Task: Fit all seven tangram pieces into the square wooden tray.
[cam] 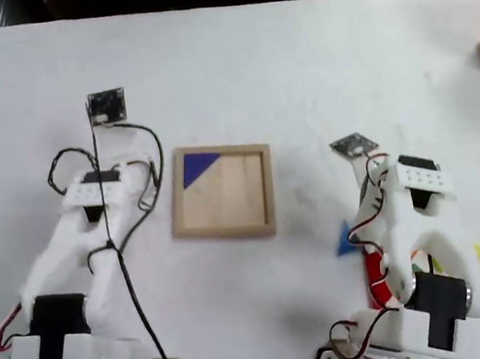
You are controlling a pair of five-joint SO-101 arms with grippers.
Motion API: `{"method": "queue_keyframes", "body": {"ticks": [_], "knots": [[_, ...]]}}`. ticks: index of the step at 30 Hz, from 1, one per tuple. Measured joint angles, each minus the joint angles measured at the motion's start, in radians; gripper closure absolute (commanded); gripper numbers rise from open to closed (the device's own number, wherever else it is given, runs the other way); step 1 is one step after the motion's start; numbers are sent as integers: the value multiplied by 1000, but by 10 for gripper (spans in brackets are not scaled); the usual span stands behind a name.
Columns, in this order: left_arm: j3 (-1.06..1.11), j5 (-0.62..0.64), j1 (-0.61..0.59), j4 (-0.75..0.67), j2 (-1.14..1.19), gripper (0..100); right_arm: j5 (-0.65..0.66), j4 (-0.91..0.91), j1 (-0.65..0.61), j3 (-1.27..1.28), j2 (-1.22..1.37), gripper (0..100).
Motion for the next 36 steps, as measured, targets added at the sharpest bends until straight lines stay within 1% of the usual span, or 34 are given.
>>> {"method": "queue_keyframes", "body": {"ticks": [3,6,14,17,22,24,26,30,32,36], "knots": [[0,0,0,0,0,976,-57,-46,-25,-5,2,981],[0,0,0,0,0,976,-103,-91,-86,-5,8,981],[0,-2,0,0,0,976,-232,-114,-255,-6,9,981],[0,-2,0,0,0,976,-272,-114,-284,-43,9,981],[0,0,0,0,0,976,-285,20,-292,-149,9,979],[0,0,0,0,0,976,-285,80,-307,-181,9,948],[0,0,0,0,0,976,-287,115,-334,-189,9,884],[0,0,0,0,0,976,-295,120,-399,-181,9,762],[0,0,0,0,0,976,-293,109,-427,-161,9,737],[0,-2,0,0,0,976,-325,21,-439,-127,9,735]]}}
